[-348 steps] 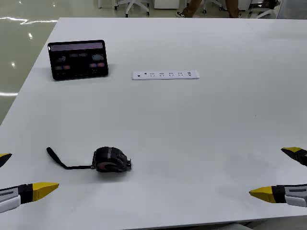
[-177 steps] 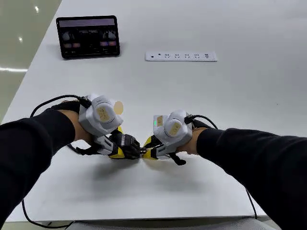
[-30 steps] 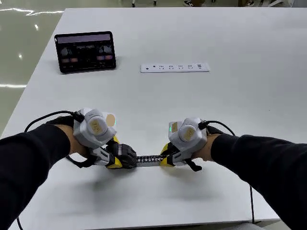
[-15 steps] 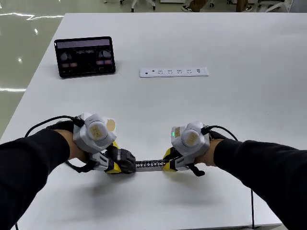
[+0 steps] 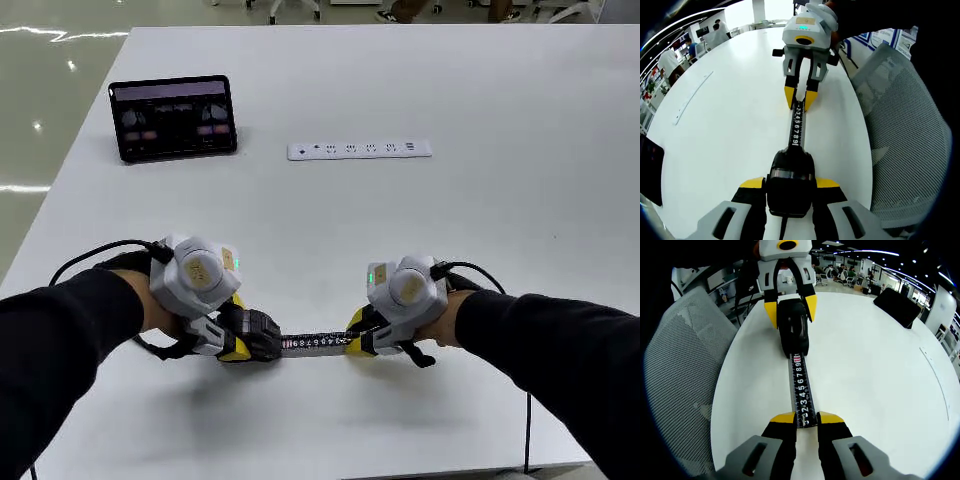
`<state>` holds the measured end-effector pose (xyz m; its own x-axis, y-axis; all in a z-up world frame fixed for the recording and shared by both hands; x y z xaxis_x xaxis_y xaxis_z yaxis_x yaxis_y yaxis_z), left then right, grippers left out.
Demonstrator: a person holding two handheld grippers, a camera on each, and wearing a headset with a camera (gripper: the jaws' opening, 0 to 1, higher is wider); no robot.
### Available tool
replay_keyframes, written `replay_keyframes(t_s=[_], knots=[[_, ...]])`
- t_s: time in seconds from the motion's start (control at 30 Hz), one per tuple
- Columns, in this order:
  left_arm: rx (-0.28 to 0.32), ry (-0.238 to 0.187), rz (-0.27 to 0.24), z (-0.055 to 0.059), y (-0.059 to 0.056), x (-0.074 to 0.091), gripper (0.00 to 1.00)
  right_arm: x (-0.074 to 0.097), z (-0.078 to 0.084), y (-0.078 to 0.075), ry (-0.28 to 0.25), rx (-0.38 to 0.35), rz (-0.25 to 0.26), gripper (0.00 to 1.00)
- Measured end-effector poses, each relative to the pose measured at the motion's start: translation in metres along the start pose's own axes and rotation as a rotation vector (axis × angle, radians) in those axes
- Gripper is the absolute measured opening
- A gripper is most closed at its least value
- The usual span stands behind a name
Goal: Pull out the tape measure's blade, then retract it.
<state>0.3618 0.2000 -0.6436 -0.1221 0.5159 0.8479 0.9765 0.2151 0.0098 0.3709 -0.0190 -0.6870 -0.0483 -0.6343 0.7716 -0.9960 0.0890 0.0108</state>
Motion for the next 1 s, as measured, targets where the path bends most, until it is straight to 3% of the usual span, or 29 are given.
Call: replay_keyframes(t_s=[1.0], knots=[[0.002, -0.008, -0.006, -0.002, -0.003, 0.003, 0.31, 0.010, 0.012, -0.004, 0.013, 0.001, 0.001, 0.11]])
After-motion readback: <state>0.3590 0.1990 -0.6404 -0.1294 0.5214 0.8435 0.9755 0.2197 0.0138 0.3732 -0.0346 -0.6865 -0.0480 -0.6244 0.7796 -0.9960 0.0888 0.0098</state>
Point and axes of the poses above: the centre of the closed fingertips' face, and the gripper's own axes: x roughly backward along the fingers, y roughly to its left, z roughly out of its underside, the point moved 9 cm from there along x, roughly backward along the fingers, and after that the axes turned 2 degrees about -y, right-handed, at the moved point
